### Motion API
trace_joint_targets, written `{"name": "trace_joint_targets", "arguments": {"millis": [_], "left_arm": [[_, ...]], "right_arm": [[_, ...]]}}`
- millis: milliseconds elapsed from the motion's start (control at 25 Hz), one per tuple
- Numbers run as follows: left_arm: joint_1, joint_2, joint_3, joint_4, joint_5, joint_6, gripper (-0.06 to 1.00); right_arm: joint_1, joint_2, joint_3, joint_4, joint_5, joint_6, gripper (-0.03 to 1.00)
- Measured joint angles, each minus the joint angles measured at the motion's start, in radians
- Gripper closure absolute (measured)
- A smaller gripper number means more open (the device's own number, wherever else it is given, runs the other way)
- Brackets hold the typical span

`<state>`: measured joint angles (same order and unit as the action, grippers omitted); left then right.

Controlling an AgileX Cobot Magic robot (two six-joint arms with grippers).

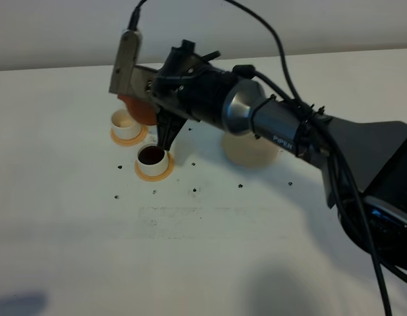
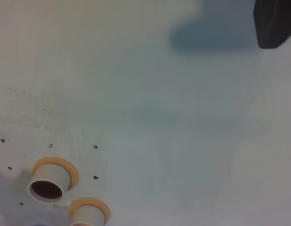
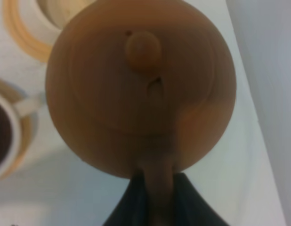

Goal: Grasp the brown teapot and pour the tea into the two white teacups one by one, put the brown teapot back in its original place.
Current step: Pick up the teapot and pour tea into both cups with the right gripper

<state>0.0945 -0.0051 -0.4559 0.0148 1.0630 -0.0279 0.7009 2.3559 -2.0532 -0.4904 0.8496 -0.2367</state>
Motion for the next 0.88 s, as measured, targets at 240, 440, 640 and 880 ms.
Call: {"name": "trace_joint_targets", "arguments": {"millis": [240, 440, 640, 880], "left_arm": [[0.0, 0.0, 0.0, 0.0, 0.0, 0.0, 0.65], [0.0, 0.0, 0.0, 0.0, 0.0, 0.0, 0.65], [0.0, 0.0, 0.0, 0.0, 0.0, 0.0, 0.65], [0.0, 0.0, 0.0, 0.0, 0.0, 0.0, 0.65]], "right_arm": [[0.007, 0.038, 0.0, -0.079, -0.001, -0.002, 0.88], [0.007, 0.052, 0.0, -0.116, -0.001, -0.005, 0.88], [0.012, 0.061, 0.0, -0.159, -0.003, -0.005, 0.88], [0.021, 0.061, 0.0, -0.245, -0.003, -0.005, 0.88]]}}
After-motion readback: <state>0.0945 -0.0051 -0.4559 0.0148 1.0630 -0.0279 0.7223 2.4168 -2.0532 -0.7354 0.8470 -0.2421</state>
